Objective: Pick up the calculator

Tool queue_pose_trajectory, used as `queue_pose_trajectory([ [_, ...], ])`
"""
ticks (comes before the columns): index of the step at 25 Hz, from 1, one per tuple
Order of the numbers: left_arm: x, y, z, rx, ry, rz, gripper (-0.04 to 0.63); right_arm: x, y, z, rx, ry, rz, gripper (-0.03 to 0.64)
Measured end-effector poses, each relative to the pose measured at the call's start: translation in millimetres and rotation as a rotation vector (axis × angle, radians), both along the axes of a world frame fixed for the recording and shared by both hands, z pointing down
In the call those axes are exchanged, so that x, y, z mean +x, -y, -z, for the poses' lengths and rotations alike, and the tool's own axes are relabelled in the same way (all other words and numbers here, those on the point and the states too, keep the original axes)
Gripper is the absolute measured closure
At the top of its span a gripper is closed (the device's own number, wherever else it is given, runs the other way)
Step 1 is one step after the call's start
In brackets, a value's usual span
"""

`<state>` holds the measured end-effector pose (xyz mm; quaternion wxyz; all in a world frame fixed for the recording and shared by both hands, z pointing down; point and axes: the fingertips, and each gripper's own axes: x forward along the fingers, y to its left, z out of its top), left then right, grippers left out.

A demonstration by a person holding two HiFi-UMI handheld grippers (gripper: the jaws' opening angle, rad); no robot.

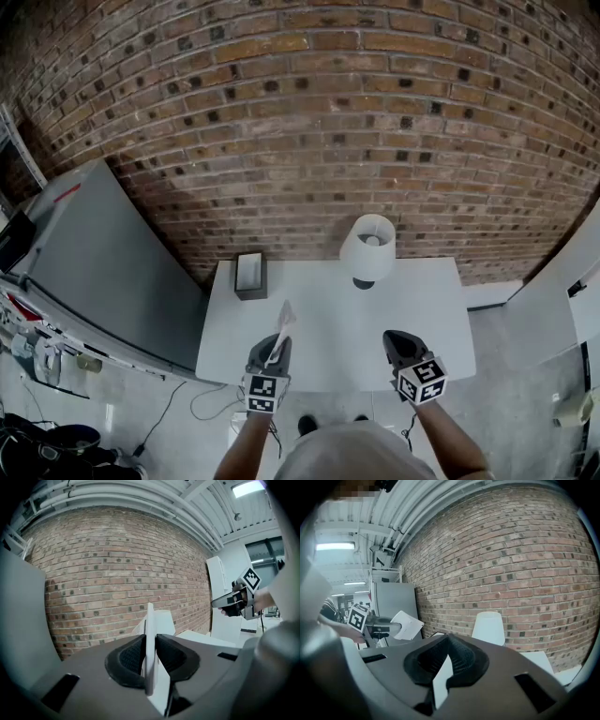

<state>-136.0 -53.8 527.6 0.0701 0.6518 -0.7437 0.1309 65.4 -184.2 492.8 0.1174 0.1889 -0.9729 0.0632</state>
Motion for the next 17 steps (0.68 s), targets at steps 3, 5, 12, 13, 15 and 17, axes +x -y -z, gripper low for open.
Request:
queue_pose_trajectory([
  [3, 0.6, 0.8, -1.0, -0.007, 0.007, -0.005, 0.506, 0.7, 1.5, 0.0, 0.001, 0.002, -0.002, 0.606],
  [5, -0.3, 3.2, 2.6, 0.017, 0.009, -0.002, 0.506, 0.4, 2.0, 0.9, 0.004, 0.005, -0.003, 0.606],
  [12, 2.1, 5.0, -0.5, 0.015, 0.009, -0.011, 0.506, 1.4, 1.8, -1.6, 0.002, 0.007, -0.008, 0.606],
  [13, 1.9, 5.8, 1.1, 0.020, 0.010, -0.011, 0.506, 1.3, 1.9, -1.6, 0.003, 0.006, -0.008, 0.606],
  [15, 0.8, 6.4, 1.5, 0.024, 0.011, -0.009, 0.506, 0.6, 2.1, -1.4, 0.008, 0.006, -0.007, 0.606],
  [17, -0.7, 6.0, -0.2, 0.025, 0.010, -0.007, 0.506, -0.2, 2.2, -1.1, 0.013, 0.007, -0.006, 0.606],
])
